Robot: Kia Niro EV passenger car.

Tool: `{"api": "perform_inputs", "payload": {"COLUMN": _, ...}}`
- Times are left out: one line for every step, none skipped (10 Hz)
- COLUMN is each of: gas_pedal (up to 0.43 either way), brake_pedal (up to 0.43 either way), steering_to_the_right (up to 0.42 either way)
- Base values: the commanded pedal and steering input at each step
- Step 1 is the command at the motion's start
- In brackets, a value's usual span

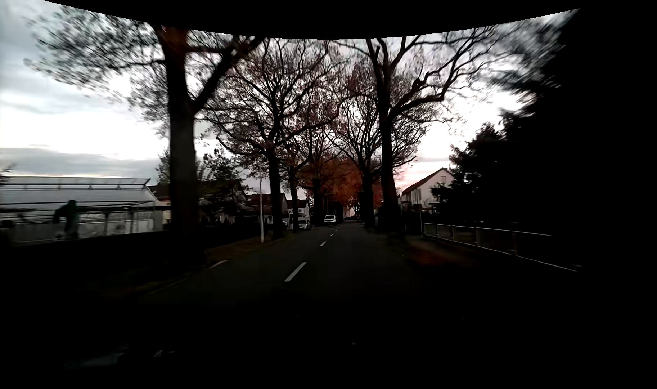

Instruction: Follow the waypoints while adhering to traffic rules and regulations

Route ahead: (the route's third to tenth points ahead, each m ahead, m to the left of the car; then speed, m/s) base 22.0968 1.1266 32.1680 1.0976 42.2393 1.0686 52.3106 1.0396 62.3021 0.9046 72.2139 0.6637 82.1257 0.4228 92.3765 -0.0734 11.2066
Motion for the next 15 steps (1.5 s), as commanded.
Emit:
{"api": "perform_inputs", "payload": {"gas_pedal": 0.087, "brake_pedal": 0.000, "steering_to_the_right": -0.003}}
{"api": "perform_inputs", "payload": {"gas_pedal": 0.087, "brake_pedal": 0.000, "steering_to_the_right": -0.003}}
{"api": "perform_inputs", "payload": {"gas_pedal": 0.087, "brake_pedal": 0.000, "steering_to_the_right": -0.003}}
{"api": "perform_inputs", "payload": {"gas_pedal": 0.087, "brake_pedal": 0.000, "steering_to_the_right": -0.003}}
{"api": "perform_inputs", "payload": {"gas_pedal": 0.087, "brake_pedal": 0.000, "steering_to_the_right": -0.003}}
{"api": "perform_inputs", "payload": {"gas_pedal": 0.087, "brake_pedal": 0.000, "steering_to_the_right": -0.003}}
{"api": "perform_inputs", "payload": {"gas_pedal": 0.087, "brake_pedal": 0.000, "steering_to_the_right": -0.003}}
{"api": "perform_inputs", "payload": {"gas_pedal": 0.087, "brake_pedal": 0.000, "steering_to_the_right": -0.003}}
{"api": "perform_inputs", "payload": {"gas_pedal": 0.087, "brake_pedal": 0.000, "steering_to_the_right": -0.003}}
{"api": "perform_inputs", "payload": {"gas_pedal": 0.087, "brake_pedal": 0.000, "steering_to_the_right": -0.003}}
{"api": "perform_inputs", "payload": {"gas_pedal": 0.087, "brake_pedal": 0.000, "steering_to_the_right": -0.003}}
{"api": "perform_inputs", "payload": {"gas_pedal": 0.087, "brake_pedal": 0.000, "steering_to_the_right": -0.002}}
{"api": "perform_inputs", "payload": {"gas_pedal": 0.087, "brake_pedal": 0.000, "steering_to_the_right": 0.001}}
{"api": "perform_inputs", "payload": {"gas_pedal": 0.087, "brake_pedal": 0.000, "steering_to_the_right": 0.005}}
{"api": "perform_inputs", "payload": {"gas_pedal": 0.087, "brake_pedal": 0.000, "steering_to_the_right": 0.006}}
